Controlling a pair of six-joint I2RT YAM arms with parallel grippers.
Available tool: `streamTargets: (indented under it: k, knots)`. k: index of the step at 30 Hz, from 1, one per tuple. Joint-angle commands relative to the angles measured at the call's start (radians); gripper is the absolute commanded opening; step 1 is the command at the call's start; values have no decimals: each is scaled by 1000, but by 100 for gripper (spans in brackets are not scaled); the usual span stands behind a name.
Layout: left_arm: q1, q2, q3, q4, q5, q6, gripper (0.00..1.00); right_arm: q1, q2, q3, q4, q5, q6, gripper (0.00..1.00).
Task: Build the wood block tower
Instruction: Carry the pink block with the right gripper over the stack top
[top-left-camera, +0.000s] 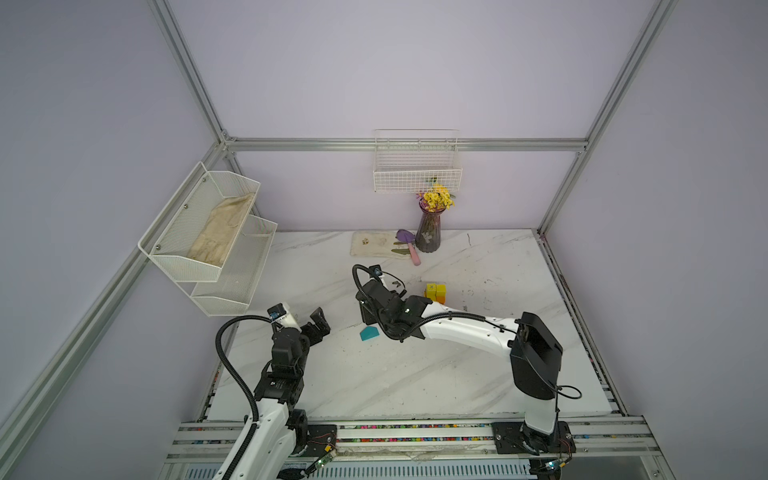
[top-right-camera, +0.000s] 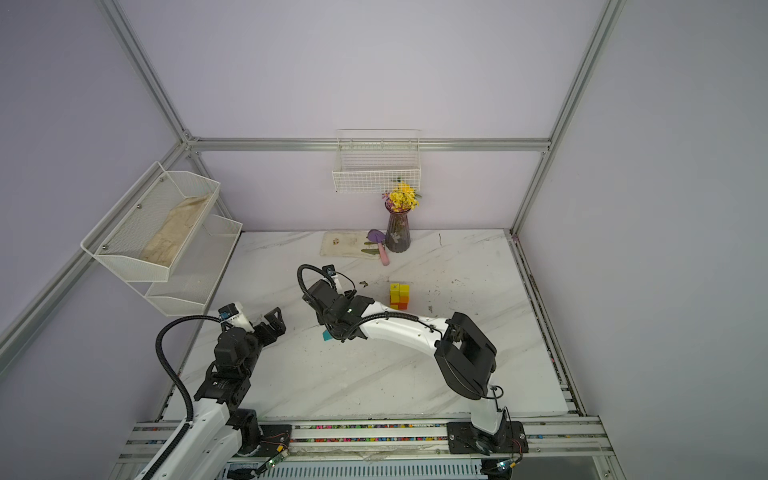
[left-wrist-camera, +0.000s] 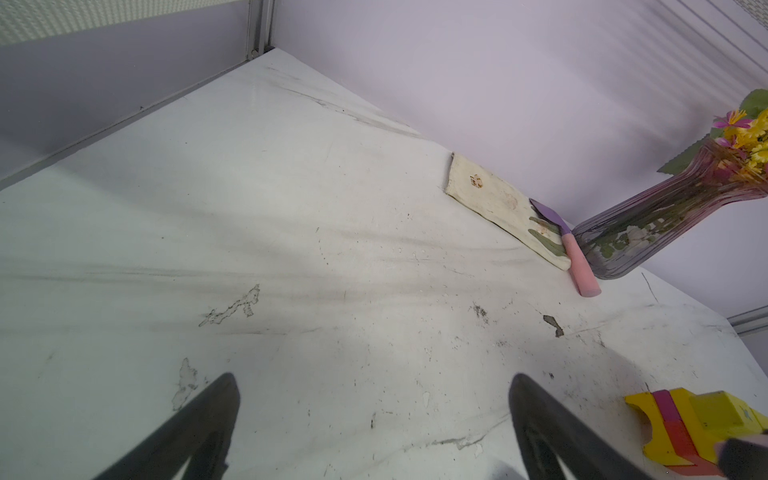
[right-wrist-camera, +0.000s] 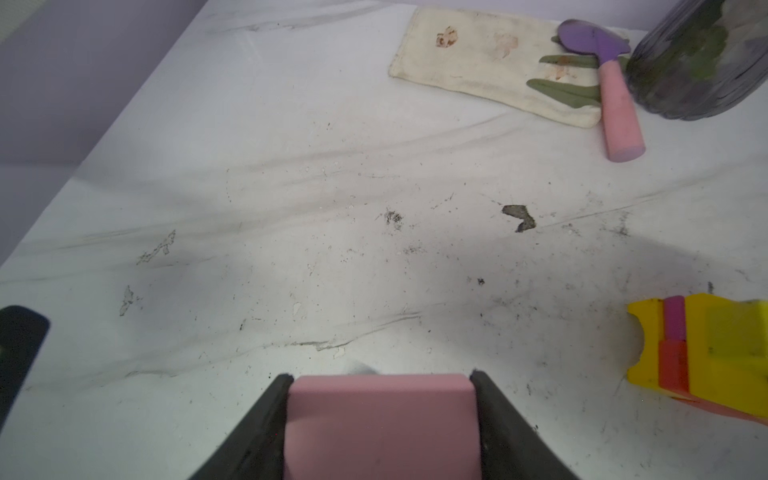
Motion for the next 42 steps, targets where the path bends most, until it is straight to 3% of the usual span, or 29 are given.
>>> streamTargets:
  k: [1,9,19,25,42]
  knots:
    - [6,0,-36,51,5,25,100,-4,-100,-65,-50,56,39,45]
    - [6,10,-29,48,17,27,100,-44,-318,-232,-46,132,59,42]
    - [6,14,-29,57,28,28,100,-256,-501,-397,-16,69,57,37]
    - [6,19,-29,58,23,23,100,-339,-479,-396,-16,48,52,35]
    - [6,-10,-34,43,34,20,100,-347,-174,-192,-43,14,83,28]
